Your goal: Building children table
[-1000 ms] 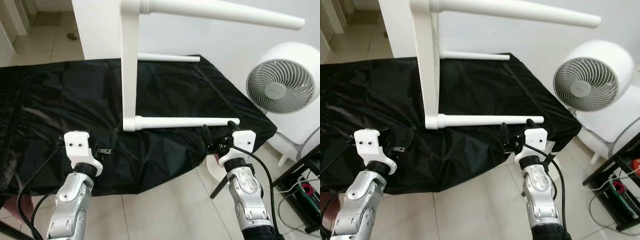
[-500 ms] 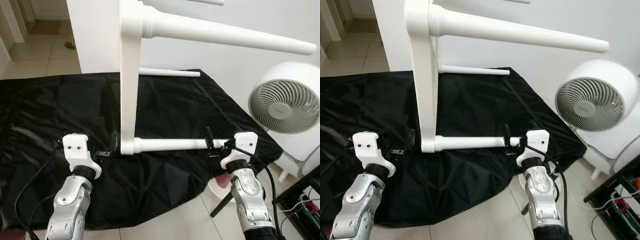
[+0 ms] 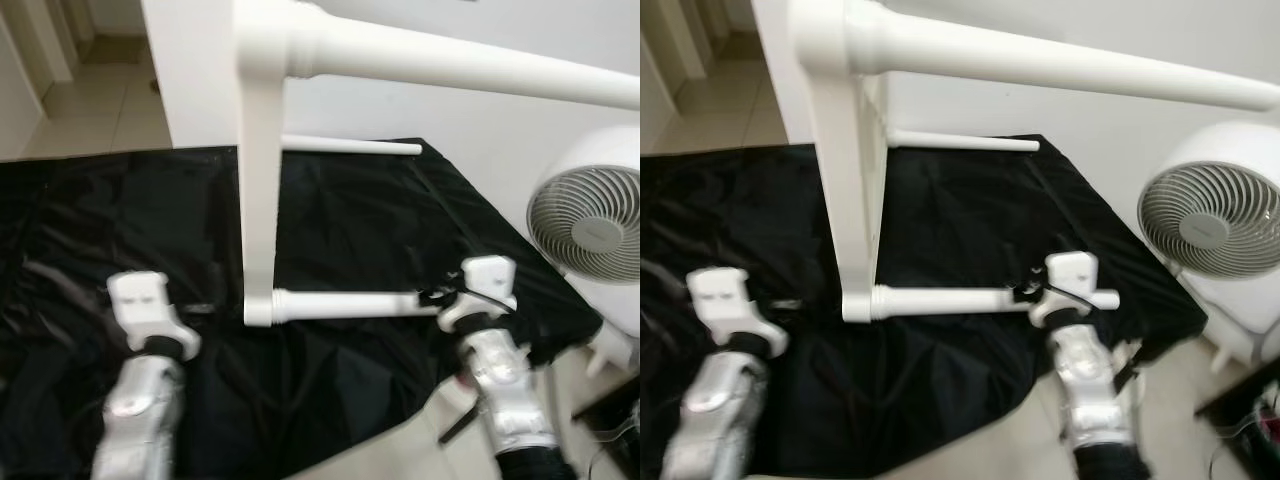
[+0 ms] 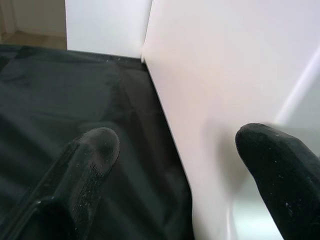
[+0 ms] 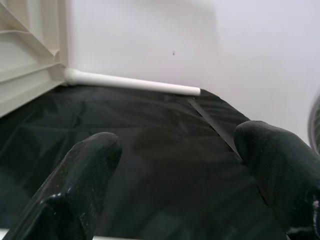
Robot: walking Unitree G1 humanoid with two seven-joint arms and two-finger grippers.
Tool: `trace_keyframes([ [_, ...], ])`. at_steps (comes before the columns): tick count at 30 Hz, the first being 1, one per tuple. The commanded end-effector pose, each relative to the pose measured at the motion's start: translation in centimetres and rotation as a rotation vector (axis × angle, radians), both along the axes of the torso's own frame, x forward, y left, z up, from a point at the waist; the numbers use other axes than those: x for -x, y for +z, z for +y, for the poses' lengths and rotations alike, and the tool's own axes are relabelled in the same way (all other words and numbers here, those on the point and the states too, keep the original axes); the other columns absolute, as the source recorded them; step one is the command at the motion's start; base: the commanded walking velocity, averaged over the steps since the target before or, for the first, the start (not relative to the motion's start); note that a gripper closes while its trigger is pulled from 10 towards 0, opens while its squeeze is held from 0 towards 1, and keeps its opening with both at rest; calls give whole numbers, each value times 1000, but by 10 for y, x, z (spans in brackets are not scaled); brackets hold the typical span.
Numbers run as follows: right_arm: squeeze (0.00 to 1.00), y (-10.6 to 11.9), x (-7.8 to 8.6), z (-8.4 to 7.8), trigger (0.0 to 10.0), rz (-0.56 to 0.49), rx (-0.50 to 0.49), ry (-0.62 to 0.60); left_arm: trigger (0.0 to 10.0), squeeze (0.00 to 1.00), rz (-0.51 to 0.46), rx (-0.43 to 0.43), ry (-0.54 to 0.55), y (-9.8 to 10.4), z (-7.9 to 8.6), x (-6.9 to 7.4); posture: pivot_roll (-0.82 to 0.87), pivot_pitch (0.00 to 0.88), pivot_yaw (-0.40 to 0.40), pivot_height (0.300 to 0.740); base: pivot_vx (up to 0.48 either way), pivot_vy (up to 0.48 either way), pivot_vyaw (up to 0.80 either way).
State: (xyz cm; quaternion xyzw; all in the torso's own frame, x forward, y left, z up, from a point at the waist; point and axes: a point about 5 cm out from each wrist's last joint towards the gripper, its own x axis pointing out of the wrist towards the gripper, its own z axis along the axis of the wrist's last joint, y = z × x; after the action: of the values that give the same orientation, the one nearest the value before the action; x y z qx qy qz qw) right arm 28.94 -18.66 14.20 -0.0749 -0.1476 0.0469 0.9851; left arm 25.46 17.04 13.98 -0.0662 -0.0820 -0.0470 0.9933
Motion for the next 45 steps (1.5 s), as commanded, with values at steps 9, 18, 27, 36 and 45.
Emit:
trace_keyframes([
  [9, 0, 0, -1, 6, 10000, 0, -5, 27, 10000, 0, 9, -68, -256, -5, -24, 14, 71, 0, -47, 740, 0, 0, 0],
  [18, 0, 0, 3, 5, 10000, -1, -6, 24, 10000, 0, 4, -105, -347, -4, -41, 14, 53, 0, -40, 740, 0, 0, 0],
  [27, 0, 4, 9, 0, 10000, -9, -10, -8, 10000, 0, 66, -99, -220, -7, -43, -5, 6, 31, -25, 740, 0, 0, 0],
  [36, 0, 7, 20, -2, 10000, -3, -15, -30, 10000, 0, 114, -69, -209, -5, -61, -14, -18, 82, -12, 740, 0, 0, 0],
  [45, 0, 11, 23, 2, 10000, 0, -32, -31, 10000, 0, 187, -115, -144, -1, -72, -25, -13, 121, -1, 740, 0, 0, 0],
])
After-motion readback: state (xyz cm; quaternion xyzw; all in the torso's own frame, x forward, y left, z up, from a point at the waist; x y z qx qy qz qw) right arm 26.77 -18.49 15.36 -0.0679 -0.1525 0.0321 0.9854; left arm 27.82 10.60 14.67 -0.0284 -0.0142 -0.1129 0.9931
